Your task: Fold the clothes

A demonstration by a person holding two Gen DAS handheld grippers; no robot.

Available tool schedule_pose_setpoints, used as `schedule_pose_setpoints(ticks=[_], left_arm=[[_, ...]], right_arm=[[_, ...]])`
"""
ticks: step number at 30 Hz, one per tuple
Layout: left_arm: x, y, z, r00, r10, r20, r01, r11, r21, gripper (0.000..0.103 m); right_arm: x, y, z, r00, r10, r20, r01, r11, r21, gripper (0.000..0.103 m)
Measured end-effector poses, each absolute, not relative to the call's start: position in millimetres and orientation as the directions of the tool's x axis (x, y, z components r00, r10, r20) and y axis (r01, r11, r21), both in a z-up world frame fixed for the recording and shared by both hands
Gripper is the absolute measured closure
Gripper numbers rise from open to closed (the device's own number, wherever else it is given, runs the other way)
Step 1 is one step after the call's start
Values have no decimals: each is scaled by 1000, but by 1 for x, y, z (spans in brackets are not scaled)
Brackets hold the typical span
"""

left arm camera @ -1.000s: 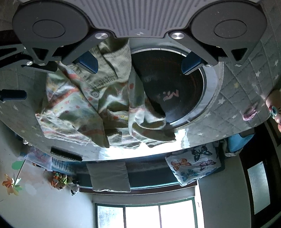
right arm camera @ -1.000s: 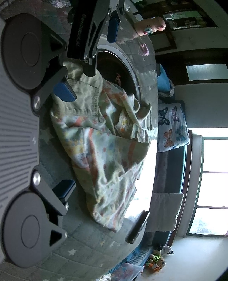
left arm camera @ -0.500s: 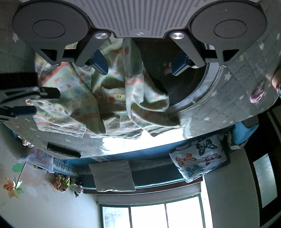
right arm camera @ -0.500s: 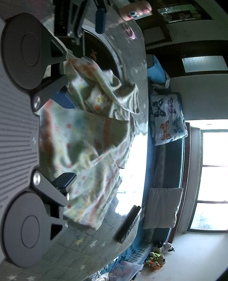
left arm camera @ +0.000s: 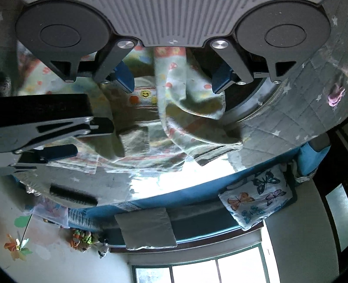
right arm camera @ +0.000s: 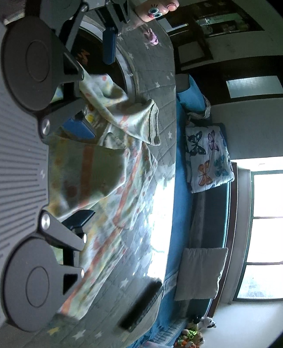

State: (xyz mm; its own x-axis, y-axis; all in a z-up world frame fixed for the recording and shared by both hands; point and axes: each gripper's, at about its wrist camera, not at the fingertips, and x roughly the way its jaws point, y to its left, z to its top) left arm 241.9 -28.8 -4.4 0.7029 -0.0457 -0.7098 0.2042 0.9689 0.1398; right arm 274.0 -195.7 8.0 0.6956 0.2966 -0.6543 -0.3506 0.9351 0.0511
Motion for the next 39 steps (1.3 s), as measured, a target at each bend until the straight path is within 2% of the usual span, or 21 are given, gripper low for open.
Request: schedule_pose_setpoints(ticks=[2,3,5,6,8,11,12,26,33,39], left_arm=[[249,-27,-9,687,-53,-725,209,970,127,50],[250,-25,-10,680,-58,-731,212,970,120,56],[252,-22,-12,674,-67,-735,215,971,108,75],[253,-21,-13,671,-72,-738,216,971,103,79],[253,-18,-14,673,-76,-736,216,972,97,86],[249,-14,-13,687,-73,-723,207,973,98,92],[247,-12,-12,693,-71,-718,203,974,99,93],[195,44,7,734,14,-678,43,997,68,98],[157,77,11,736,60,-674,-46,998,38,102],[143,76,16,735,29,-678,-7,999,35,99]], right_arm=[[283,-191,3,689,296,-662,-355,934,48,35],[287,-188,0,688,292,-664,-355,934,43,37],[292,-185,-4,693,276,-666,-350,936,24,49],[294,-184,-7,697,262,-668,-344,939,9,52],[294,-188,-8,702,255,-665,-333,943,9,72],[291,-196,-5,717,239,-655,-308,951,9,97],[288,-200,-3,725,230,-649,-298,954,5,99],[222,-268,39,805,152,-573,-189,982,-5,102],[184,-300,42,824,107,-556,-125,992,5,102],[143,-327,40,832,58,-551,-60,998,14,102]])
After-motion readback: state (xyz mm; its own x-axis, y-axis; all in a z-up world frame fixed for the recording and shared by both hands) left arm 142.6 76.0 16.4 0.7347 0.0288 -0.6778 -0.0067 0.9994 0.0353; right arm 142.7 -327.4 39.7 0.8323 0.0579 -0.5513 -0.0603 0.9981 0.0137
